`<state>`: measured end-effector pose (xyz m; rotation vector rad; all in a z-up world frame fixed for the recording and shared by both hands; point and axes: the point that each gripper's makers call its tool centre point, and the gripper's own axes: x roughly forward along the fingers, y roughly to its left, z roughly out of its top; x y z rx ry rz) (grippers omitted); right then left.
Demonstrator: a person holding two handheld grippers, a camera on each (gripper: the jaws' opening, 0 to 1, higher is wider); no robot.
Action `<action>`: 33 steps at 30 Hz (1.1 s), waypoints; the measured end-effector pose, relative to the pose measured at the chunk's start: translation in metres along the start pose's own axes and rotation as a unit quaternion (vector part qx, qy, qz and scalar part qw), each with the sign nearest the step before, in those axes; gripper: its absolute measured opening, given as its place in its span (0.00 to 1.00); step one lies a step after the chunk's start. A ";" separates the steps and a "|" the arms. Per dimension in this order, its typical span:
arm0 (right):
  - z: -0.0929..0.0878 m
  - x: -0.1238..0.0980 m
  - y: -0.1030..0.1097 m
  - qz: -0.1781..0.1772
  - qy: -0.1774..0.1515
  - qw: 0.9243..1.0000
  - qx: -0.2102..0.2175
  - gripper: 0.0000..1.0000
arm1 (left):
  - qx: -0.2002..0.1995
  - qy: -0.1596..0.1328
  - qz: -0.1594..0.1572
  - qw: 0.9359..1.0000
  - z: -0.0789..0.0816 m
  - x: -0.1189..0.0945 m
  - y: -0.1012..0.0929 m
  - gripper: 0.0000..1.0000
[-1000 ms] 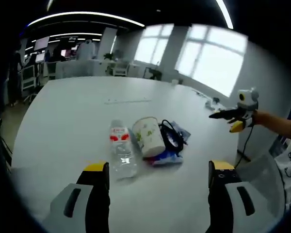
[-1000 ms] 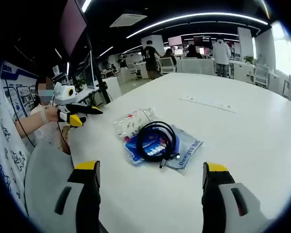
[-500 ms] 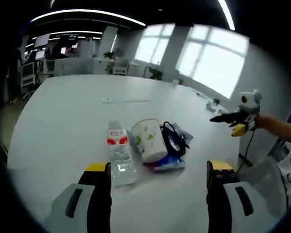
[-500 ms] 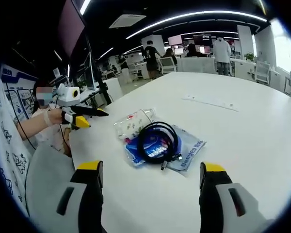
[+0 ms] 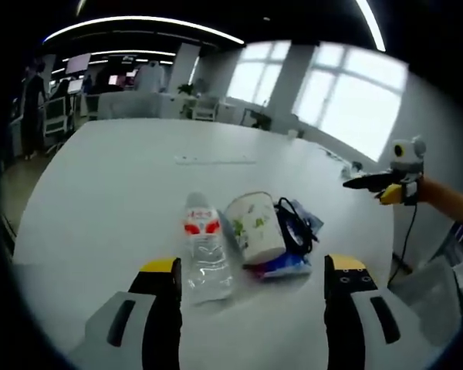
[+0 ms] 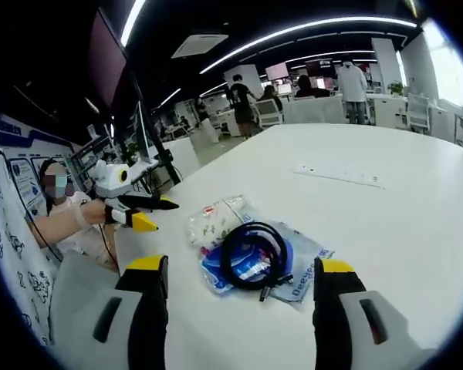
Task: Arrange the tabletop items into an orderly group along one side of the table until the central work area is clear of visible clutter.
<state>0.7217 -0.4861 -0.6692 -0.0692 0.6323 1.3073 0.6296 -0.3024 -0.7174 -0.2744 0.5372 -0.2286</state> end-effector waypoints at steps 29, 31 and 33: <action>0.097 0.122 0.026 0.091 -0.021 0.992 0.087 0.57 | 0.049 0.086 0.068 0.993 -0.012 0.036 0.043 0.60; 0.094 0.130 0.024 0.089 -0.010 0.992 0.093 0.55 | 0.053 0.096 0.069 0.992 -0.014 0.038 0.045 0.58; 0.092 0.136 0.021 0.086 -0.002 0.991 0.105 0.52 | 0.052 0.096 0.069 0.992 -0.014 0.040 0.046 0.58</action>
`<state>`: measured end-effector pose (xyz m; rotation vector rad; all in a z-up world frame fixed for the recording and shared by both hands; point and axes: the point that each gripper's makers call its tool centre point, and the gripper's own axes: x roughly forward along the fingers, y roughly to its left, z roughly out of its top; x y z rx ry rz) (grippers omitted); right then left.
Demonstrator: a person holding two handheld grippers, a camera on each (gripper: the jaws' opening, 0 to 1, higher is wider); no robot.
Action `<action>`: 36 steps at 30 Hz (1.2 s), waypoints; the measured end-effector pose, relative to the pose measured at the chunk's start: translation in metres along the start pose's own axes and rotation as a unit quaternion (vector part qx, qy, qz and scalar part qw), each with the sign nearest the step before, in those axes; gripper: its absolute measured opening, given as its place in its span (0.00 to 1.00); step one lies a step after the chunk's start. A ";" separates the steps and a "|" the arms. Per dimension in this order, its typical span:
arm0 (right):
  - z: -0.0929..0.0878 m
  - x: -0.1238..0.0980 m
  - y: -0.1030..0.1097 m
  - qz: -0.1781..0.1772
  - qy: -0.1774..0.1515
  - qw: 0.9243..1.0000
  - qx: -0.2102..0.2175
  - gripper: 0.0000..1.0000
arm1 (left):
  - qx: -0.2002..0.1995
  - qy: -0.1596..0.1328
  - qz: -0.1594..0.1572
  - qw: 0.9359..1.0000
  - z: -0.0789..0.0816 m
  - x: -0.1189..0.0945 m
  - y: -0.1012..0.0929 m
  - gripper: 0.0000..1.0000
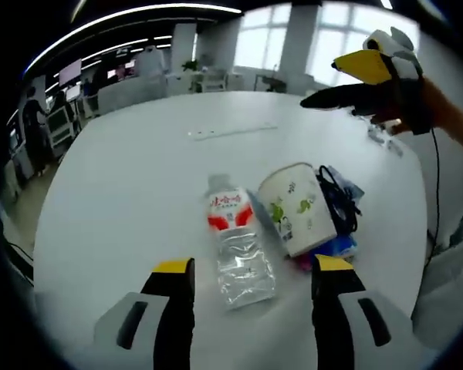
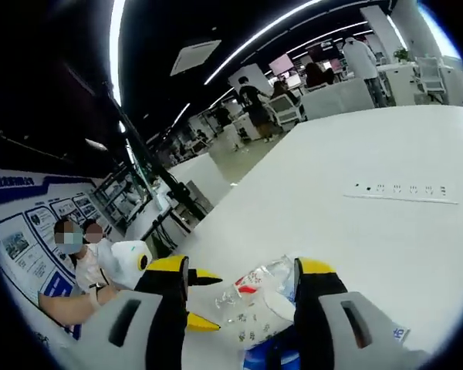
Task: Arrange the tabletop items into an orderly group along one side of the table until the central work area is clear of visible clutter.
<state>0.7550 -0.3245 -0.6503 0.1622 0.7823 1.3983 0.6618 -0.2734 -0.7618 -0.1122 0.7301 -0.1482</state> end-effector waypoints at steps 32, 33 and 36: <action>-0.050 0.077 -0.058 -0.013 0.095 0.955 0.281 0.39 | 0.008 0.082 -0.002 0.997 -0.019 0.014 -0.008 0.51; -0.055 0.075 -0.057 -0.017 0.105 0.955 0.277 0.39 | 0.009 0.083 -0.001 0.997 -0.018 0.014 -0.009 0.51; -0.062 0.079 -0.063 -0.028 0.119 0.953 0.279 0.39 | 0.010 0.087 -0.004 0.996 -0.017 0.015 -0.011 0.50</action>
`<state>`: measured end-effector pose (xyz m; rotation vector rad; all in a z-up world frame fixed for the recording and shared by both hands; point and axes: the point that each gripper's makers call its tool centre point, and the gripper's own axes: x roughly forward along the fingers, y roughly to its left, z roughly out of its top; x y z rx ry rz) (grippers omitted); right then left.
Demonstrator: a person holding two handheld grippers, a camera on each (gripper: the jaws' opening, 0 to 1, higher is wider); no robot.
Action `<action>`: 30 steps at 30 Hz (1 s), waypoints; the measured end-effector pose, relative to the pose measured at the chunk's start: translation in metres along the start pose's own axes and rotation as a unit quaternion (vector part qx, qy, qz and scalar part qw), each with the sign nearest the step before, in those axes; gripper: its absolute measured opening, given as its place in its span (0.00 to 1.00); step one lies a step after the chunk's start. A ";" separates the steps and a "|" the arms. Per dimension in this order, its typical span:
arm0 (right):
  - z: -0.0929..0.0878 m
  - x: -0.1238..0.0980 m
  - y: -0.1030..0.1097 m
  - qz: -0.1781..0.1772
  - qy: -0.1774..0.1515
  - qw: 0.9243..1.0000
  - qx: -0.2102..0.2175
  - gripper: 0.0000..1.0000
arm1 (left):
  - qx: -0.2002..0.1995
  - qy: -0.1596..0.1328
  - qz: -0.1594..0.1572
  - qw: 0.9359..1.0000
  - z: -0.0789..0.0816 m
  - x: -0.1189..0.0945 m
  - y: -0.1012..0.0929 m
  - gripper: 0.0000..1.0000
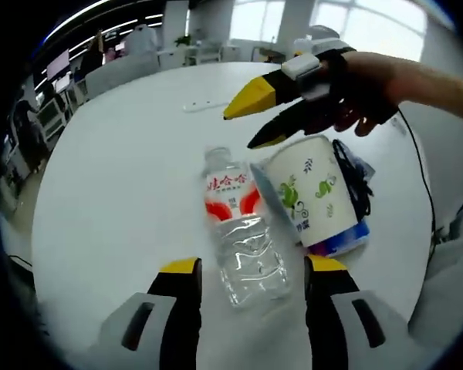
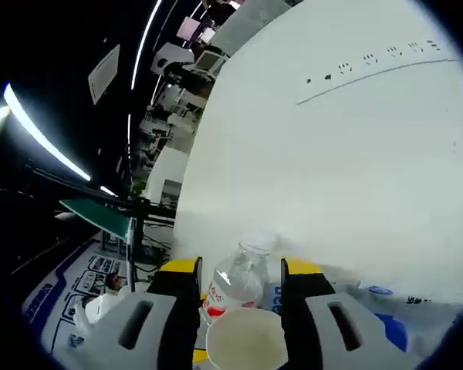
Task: Arrange the tabletop items into an orderly group along one side of the table until the central work area is clear of visible clutter.
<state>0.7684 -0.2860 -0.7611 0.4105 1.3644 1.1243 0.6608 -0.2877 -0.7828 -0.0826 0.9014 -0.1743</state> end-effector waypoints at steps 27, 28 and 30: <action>0.007 0.032 -0.007 0.000 0.016 1.000 0.021 0.35 | -0.011 0.034 -0.008 0.999 -0.007 0.018 0.007 0.47; 0.007 0.033 -0.008 -0.001 0.014 1.000 0.021 0.36 | -0.012 0.036 -0.007 0.999 -0.007 0.019 0.008 0.47; 0.005 0.034 -0.009 0.000 0.017 0.999 0.027 0.35 | -0.016 0.036 -0.010 0.999 -0.008 0.020 0.008 0.47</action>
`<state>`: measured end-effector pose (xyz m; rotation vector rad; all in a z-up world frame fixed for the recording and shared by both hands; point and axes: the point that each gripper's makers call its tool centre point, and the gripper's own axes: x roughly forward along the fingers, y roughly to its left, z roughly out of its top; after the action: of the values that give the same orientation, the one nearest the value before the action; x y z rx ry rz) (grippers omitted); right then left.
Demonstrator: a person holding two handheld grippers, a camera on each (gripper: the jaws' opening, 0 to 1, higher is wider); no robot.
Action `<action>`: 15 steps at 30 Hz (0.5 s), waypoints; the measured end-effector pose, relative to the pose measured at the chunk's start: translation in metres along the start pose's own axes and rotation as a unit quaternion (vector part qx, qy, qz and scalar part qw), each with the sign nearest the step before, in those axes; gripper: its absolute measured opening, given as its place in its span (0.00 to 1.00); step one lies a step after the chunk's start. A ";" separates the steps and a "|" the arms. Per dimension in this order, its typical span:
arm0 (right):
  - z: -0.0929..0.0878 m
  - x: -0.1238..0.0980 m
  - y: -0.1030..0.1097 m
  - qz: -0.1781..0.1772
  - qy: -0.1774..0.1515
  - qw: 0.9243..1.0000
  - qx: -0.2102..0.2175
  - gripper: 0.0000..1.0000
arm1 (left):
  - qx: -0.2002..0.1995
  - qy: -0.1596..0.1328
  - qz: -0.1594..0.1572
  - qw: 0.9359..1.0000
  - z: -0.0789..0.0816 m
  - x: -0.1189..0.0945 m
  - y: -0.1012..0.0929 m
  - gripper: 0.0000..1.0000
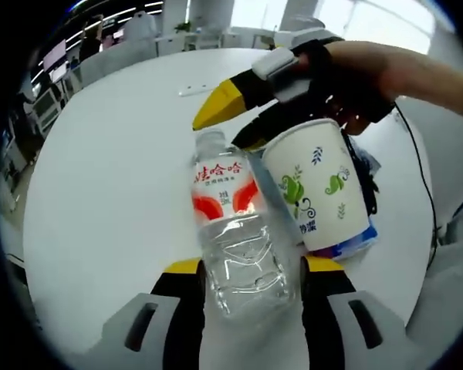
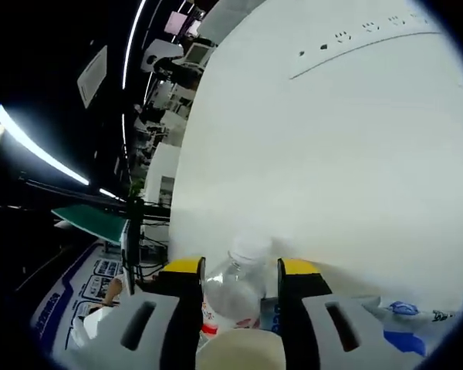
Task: Arrange the tabletop items into an orderly group along one side of the table until the central work area is clear of visible clutter.
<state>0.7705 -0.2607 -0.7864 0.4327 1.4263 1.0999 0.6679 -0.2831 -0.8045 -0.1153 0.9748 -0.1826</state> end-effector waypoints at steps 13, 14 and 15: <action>0.004 0.006 -0.004 -0.001 0.010 1.000 0.010 0.31 | 0.001 -0.002 0.001 1.000 -0.001 0.003 0.002 0.45; 0.004 0.006 -0.004 -0.001 0.009 1.000 0.009 0.31 | 0.000 -0.002 0.001 1.000 -0.001 0.003 0.001 0.45; 0.004 0.006 -0.004 0.000 0.010 1.000 0.011 0.31 | 0.002 -0.002 0.001 1.000 -0.001 0.003 0.001 0.45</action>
<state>0.7747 -0.2560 -0.7928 0.4367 1.4575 1.0925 0.6686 -0.2829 -0.8081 -0.1113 0.9712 -0.1826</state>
